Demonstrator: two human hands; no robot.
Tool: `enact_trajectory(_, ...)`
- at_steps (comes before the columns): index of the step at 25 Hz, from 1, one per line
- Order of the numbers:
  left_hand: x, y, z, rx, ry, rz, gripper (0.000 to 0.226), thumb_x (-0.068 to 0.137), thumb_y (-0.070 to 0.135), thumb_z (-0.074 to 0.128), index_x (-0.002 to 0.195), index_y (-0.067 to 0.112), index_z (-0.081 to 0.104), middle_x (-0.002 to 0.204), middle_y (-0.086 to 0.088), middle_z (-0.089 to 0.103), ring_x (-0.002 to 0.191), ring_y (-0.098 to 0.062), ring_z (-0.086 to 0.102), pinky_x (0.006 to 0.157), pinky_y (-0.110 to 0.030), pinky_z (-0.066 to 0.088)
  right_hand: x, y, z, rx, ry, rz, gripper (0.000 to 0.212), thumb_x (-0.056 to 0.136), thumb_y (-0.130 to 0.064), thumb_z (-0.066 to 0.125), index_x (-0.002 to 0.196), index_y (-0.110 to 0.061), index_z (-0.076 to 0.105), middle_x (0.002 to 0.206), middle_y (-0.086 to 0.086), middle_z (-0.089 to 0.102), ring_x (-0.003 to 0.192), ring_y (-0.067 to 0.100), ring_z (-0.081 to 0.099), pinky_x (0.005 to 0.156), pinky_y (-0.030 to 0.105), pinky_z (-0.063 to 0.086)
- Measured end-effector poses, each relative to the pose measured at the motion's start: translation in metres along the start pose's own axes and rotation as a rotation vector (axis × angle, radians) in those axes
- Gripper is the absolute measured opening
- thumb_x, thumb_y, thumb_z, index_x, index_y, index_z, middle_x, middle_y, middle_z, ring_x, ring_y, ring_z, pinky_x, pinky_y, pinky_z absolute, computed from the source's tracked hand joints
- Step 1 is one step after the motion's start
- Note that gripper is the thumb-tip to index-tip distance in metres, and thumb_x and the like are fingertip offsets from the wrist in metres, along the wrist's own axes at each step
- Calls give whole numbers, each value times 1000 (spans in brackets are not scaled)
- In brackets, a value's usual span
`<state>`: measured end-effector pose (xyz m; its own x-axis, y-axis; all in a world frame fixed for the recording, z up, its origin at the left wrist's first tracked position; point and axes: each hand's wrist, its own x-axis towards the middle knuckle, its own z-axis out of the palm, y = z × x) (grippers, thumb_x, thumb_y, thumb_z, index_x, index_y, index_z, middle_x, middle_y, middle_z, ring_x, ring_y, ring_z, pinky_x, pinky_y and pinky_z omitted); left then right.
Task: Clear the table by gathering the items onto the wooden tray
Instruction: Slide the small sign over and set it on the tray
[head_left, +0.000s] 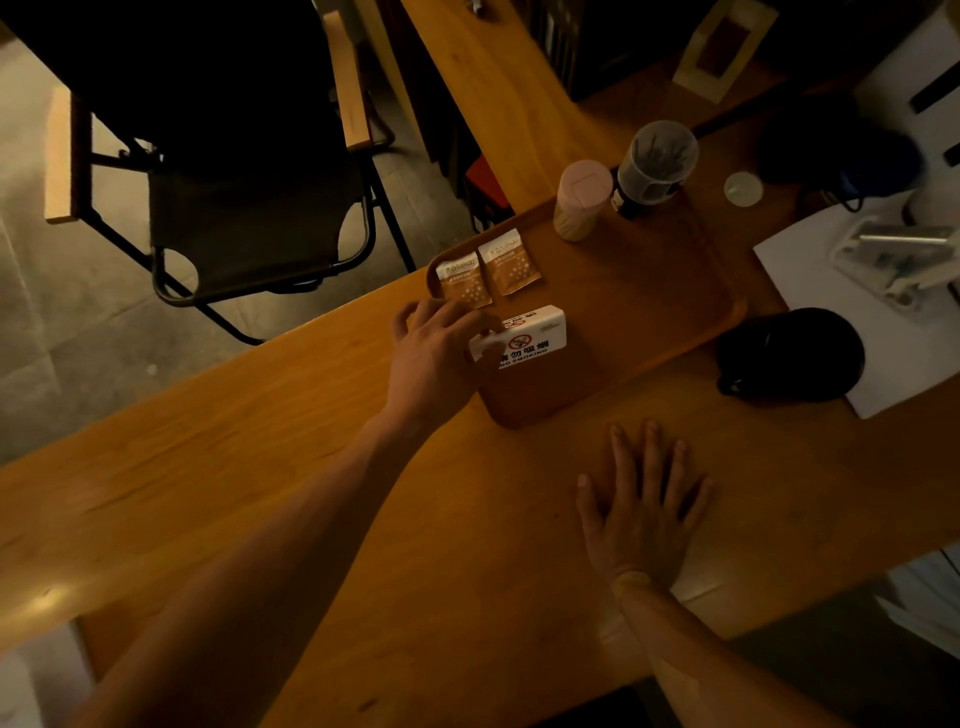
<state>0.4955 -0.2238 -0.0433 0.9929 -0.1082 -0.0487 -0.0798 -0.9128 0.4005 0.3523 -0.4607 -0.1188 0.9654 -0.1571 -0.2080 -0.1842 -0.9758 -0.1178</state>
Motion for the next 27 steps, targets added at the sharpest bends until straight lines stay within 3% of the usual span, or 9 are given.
enact_trajectory(12,-6,-2,-5,14,-16,-14,31,83,40,63,109,23,65,112,-3,66,112,-28,53,104,-54,31,-1,0,0,6,5,-1,71,90,-70,20,154,-38,15,165,0,9,151,29,5,117,62,2)
enact_trajectory(18,-2,-3,-1,74,-88,-35,56,78,46,70,127,23,56,136,-8,51,126,-30,42,107,-53,27,0,-2,-3,8,3,-3,71,90,-69,19,154,-36,18,164,2,11,151,29,4,117,63,3)
enact_trajectory(27,-8,-2,4,65,-53,-45,42,78,39,73,116,28,58,119,-4,62,117,-31,49,104,-55,26,-1,-3,-5,9,10,0,71,91,-67,22,153,-35,19,164,2,12,151,29,5,116,64,5)
